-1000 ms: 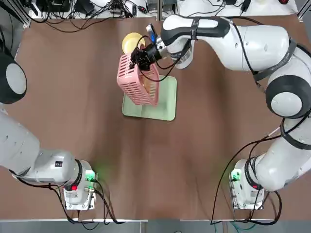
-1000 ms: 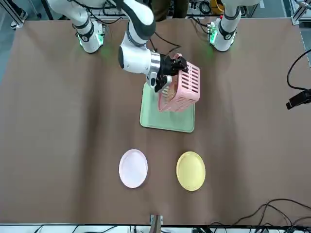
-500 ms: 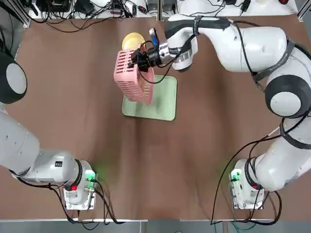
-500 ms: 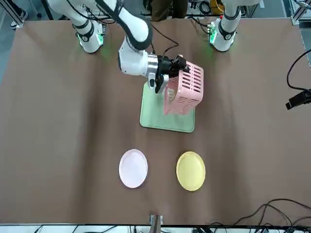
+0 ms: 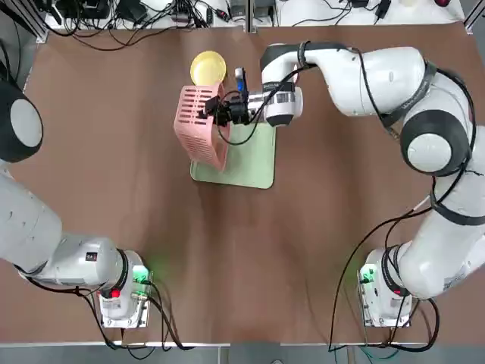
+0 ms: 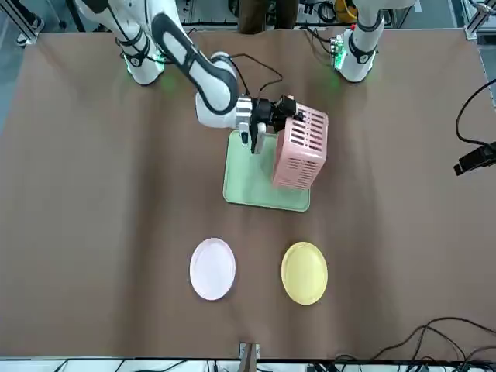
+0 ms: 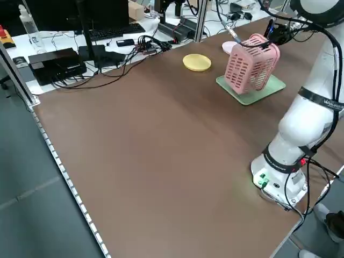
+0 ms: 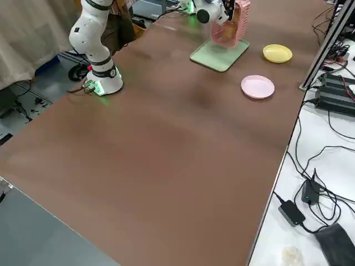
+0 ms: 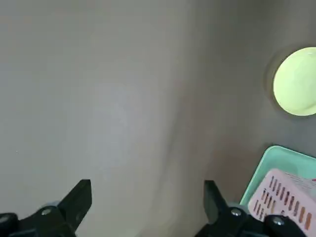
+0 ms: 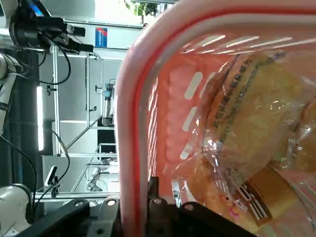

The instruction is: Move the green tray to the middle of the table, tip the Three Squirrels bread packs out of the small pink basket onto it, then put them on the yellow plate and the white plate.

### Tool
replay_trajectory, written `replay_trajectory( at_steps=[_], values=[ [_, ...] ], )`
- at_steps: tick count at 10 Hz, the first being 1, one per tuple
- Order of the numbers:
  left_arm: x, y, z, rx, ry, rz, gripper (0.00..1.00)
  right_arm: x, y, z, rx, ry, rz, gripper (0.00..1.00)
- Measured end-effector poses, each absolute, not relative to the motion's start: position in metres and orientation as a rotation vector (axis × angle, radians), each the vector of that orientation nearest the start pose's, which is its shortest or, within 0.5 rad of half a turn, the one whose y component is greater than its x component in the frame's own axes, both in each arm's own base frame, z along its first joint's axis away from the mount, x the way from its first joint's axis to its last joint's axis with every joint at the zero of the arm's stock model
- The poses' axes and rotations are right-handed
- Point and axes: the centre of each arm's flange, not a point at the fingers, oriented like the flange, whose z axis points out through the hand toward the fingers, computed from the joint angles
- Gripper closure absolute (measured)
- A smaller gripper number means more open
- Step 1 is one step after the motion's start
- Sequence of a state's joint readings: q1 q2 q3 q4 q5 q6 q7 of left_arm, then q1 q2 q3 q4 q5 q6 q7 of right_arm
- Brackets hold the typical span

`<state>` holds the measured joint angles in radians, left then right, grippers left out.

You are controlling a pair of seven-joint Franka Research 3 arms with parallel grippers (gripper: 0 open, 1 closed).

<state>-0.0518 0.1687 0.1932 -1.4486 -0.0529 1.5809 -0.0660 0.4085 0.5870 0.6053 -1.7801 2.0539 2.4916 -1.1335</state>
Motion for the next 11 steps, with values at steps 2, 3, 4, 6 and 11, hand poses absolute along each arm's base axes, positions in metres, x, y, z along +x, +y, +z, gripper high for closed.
replay_trajectory(
  at_steps=[2,3,4,6,11],
  values=[
    [0.601,0.069,0.586,-3.146,-0.325,0.053,0.00,0.392,0.549,0.284,-1.647,-0.101,-0.043,0.93],
    [0.601,0.069,0.586,-3.146,-0.325,0.054,0.00,0.390,0.552,0.284,-1.609,-0.103,-0.050,0.93],
    [0.601,0.069,0.586,-3.147,-0.322,0.055,0.00,0.390,0.553,0.282,-1.581,-0.108,-0.068,0.93],
    [0.602,0.060,0.586,-3.151,-0.298,0.056,0.00,0.393,0.553,0.272,-1.541,-0.119,-0.081,0.93],
    [0.602,0.059,0.586,-3.152,-0.296,0.058,0.00,0.398,0.548,0.249,-1.446,-0.153,-0.091,0.93]
  ],
)
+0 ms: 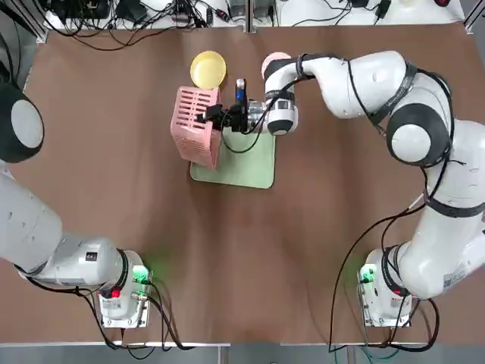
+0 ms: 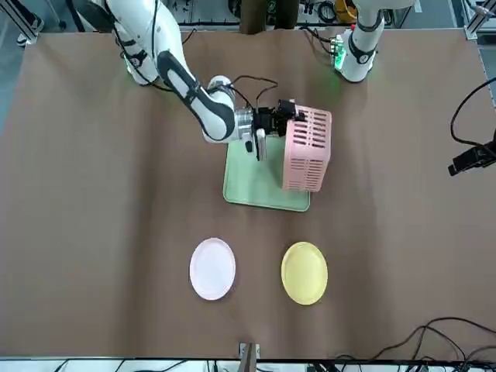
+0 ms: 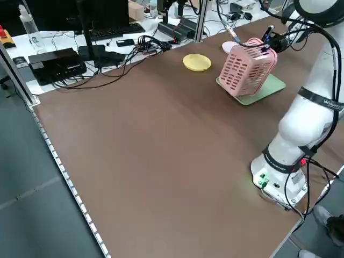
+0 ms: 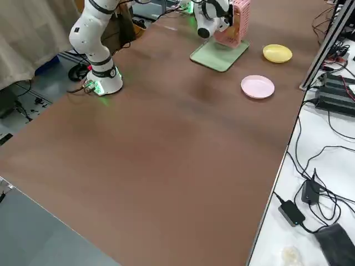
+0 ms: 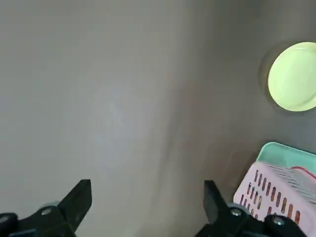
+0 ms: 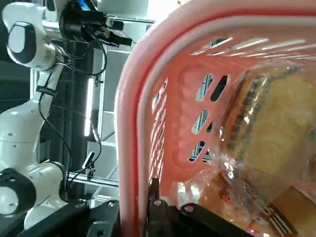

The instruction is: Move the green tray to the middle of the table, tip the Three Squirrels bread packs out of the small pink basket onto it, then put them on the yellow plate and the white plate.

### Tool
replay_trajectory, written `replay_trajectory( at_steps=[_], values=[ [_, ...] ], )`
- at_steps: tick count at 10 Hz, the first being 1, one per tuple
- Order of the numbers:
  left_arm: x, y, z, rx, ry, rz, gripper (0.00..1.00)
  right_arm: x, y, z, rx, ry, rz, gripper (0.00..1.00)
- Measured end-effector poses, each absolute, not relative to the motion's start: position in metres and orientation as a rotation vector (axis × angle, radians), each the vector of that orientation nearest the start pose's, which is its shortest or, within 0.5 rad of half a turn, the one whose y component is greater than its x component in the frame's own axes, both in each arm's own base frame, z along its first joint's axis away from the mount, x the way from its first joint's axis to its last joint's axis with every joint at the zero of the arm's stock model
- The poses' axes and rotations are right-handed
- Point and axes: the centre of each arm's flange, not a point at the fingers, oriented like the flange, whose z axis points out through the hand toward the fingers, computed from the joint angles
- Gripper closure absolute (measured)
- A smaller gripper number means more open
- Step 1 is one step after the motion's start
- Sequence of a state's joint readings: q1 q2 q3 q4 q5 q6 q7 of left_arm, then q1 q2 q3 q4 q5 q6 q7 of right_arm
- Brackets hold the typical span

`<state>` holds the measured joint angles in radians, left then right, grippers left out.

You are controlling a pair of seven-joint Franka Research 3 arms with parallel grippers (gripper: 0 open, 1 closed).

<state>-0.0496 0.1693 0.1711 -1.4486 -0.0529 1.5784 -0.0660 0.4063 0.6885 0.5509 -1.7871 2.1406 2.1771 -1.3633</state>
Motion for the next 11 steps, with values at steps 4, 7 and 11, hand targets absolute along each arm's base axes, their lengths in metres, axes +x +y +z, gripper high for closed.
replay_trajectory(
  at_steps=[4,7,11],
  values=[
    [0.601,0.059,0.585,-3.152,-0.294,0.078,0.00,0.396,0.531,0.233,-1.364,-0.160,-0.071,0.93],
    [0.600,0.059,0.582,-3.152,-0.295,0.101,0.00,0.394,0.525,0.227,-1.342,-0.158,-0.072,0.93],
    [0.600,0.059,0.582,-3.152,-0.296,0.106,0.00,0.392,0.521,0.224,-1.325,-0.153,-0.064,0.93]
  ],
)
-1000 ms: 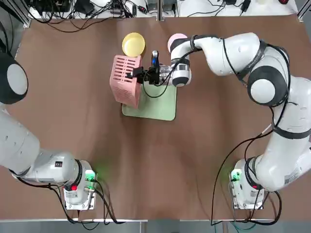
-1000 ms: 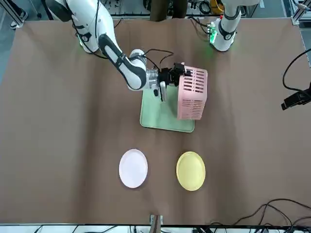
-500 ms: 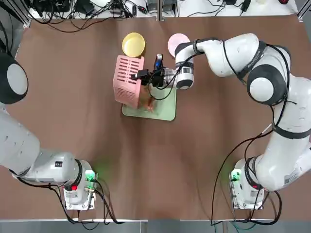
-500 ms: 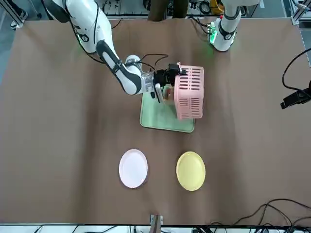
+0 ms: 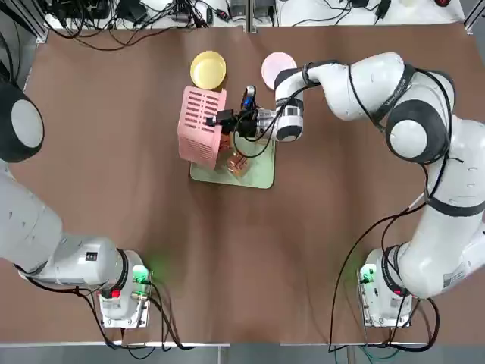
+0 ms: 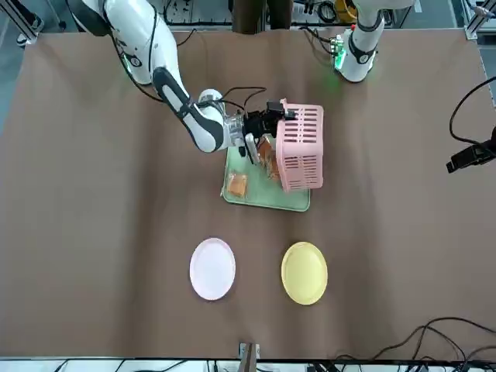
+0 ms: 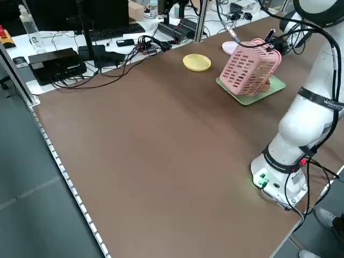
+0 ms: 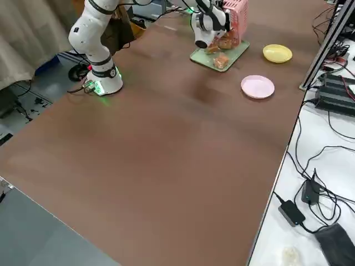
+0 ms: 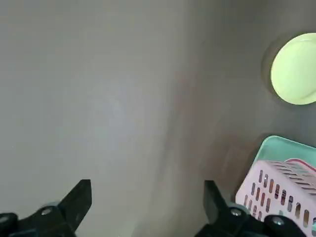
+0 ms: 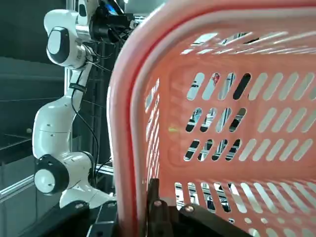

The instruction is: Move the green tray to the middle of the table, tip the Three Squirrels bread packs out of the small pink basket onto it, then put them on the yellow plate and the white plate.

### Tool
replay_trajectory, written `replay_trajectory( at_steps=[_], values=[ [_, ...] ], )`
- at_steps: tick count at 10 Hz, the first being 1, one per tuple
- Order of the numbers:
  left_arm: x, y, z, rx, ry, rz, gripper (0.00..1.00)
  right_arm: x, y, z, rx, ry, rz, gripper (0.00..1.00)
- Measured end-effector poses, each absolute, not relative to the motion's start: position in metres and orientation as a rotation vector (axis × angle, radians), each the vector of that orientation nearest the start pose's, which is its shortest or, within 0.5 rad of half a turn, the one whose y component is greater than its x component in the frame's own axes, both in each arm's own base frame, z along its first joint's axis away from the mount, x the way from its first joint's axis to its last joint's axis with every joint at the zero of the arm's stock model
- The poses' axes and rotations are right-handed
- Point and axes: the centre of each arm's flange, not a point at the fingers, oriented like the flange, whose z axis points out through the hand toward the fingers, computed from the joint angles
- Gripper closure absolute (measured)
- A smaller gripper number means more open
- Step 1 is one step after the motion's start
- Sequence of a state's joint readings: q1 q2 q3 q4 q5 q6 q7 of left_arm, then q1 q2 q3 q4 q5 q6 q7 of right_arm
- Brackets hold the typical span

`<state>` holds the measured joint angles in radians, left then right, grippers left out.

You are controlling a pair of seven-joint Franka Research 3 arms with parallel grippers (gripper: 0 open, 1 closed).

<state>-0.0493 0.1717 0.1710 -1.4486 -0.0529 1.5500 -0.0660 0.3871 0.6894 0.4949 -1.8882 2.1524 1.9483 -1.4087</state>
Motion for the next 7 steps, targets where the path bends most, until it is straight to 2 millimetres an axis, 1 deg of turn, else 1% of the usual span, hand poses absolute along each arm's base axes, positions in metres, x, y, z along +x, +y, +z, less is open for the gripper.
replay_trajectory(
  at_steps=[2,5,7],
  values=[
    [0.600,0.059,0.582,-3.152,-0.295,0.106,0.00,0.390,0.511,0.217,-1.284,-0.149,-0.058,0.93],
    [0.600,0.057,0.584,-3.152,-0.292,0.100,0.00,0.402,0.492,0.206,-1.233,-0.144,-0.081,0.93],
    [0.600,0.060,0.587,-3.151,-0.299,0.089,0.00,0.406,0.488,0.203,-1.213,-0.140,-0.085,0.93]
  ],
)
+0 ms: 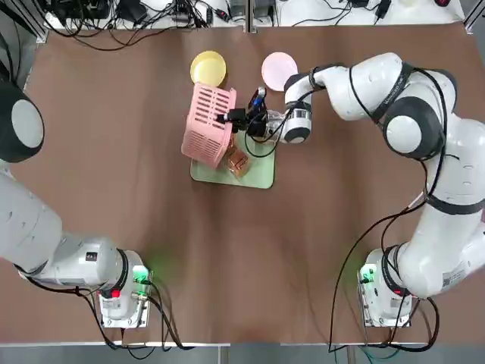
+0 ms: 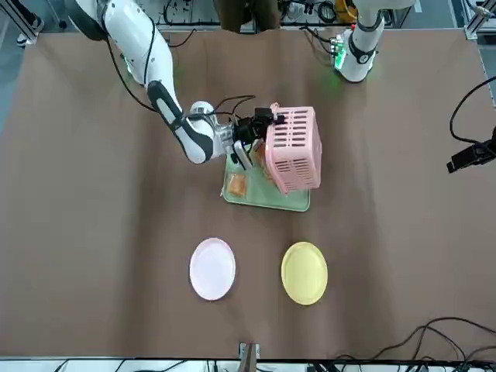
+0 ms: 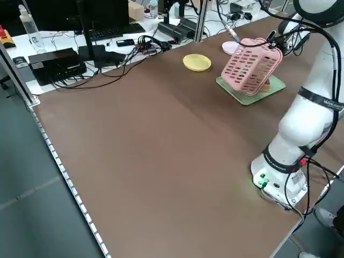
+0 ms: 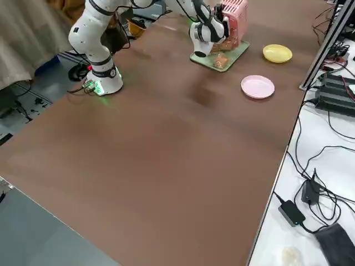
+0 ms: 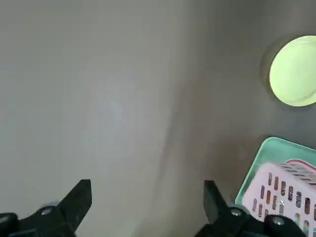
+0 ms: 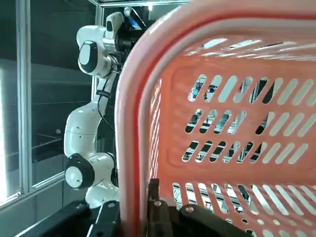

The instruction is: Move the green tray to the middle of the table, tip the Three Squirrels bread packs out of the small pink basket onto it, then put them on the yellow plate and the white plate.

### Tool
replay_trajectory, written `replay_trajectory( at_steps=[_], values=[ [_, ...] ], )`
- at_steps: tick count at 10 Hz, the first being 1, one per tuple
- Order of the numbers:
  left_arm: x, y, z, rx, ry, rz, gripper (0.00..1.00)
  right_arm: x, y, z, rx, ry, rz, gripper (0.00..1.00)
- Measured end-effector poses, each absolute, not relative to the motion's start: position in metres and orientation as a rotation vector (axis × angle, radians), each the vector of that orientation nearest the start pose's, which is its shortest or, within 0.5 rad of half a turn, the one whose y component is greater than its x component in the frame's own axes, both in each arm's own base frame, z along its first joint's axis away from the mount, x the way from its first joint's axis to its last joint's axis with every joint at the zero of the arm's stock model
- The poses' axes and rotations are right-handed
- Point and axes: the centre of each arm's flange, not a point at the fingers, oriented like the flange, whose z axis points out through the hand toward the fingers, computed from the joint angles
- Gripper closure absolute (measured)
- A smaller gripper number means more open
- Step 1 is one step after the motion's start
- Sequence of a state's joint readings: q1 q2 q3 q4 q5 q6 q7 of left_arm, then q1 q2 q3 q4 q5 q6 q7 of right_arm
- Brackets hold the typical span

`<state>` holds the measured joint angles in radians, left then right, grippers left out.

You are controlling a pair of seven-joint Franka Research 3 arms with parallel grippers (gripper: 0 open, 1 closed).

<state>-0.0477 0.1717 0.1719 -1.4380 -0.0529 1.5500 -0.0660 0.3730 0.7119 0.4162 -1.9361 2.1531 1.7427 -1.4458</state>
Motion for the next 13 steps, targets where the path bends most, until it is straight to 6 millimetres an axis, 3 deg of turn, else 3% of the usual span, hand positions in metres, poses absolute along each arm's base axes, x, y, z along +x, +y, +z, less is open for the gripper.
replay_trajectory(
  at_steps=[4,6,8,9,13],
  values=[
    [0.600,0.070,0.592,-3.149,-0.324,0.064,0.00,0.421,0.488,0.216,-1.167,-0.153,-0.113,0.93],
    [0.603,0.049,0.594,-3.157,-0.269,0.050,0.00,0.427,0.491,0.223,-1.148,-0.143,-0.132,0.93],
    [0.606,0.005,0.594,-3.175,-0.169,0.051,0.00,0.431,0.493,0.228,-1.138,-0.142,-0.142,0.93],
    [0.606,-0.007,0.594,-3.145,-0.129,0.048,0.00,0.434,0.496,0.231,-1.131,-0.146,-0.147,0.93],
    [0.605,-0.025,0.595,-3.049,-0.034,0.033,0.00,0.441,0.519,0.248,-1.100,-0.093,-0.169,0.93]
  ],
)
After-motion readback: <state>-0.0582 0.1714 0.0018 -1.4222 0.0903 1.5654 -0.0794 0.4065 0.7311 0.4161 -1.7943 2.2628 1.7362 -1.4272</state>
